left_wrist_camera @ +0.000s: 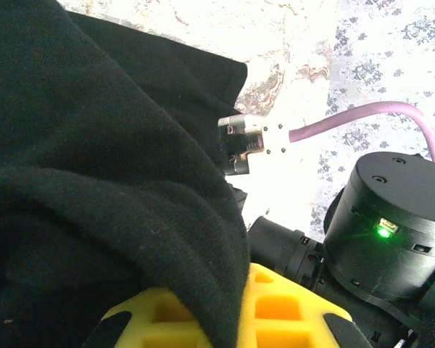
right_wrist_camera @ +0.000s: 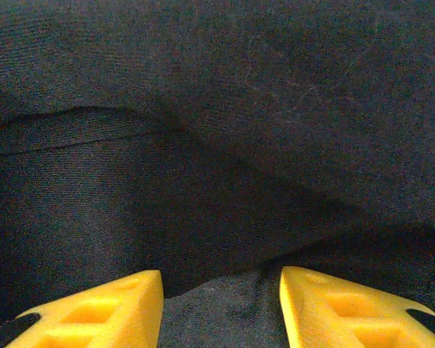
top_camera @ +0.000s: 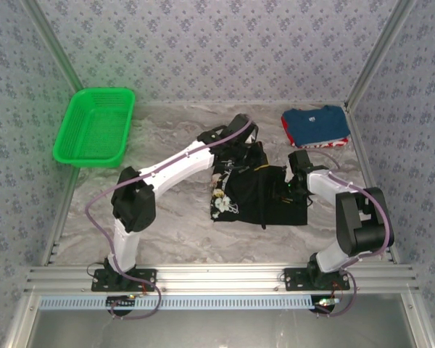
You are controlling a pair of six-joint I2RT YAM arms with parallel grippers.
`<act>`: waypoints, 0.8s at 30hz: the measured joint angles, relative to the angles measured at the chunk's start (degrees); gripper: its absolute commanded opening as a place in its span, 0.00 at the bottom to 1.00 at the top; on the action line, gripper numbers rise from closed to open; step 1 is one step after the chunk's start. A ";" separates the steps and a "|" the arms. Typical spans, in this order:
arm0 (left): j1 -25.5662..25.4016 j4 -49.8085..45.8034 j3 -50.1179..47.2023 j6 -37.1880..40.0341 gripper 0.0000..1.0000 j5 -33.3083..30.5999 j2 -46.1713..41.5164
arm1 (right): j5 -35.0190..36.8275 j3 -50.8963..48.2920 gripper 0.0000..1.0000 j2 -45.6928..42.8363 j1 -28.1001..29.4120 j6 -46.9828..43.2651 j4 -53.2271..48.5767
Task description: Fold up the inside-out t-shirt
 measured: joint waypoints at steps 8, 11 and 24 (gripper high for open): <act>-0.09 0.26 1.66 -0.39 0.00 0.72 1.68 | -0.22 -0.04 0.48 0.24 0.00 0.00 0.57; -0.24 0.46 2.21 -0.61 0.00 1.11 3.13 | -0.37 -0.04 0.49 0.22 0.00 0.00 0.55; -1.07 1.60 5.07 -1.29 0.00 2.78 9.60 | -1.60 -0.07 0.49 -9.84 -2.38 1.60 -2.80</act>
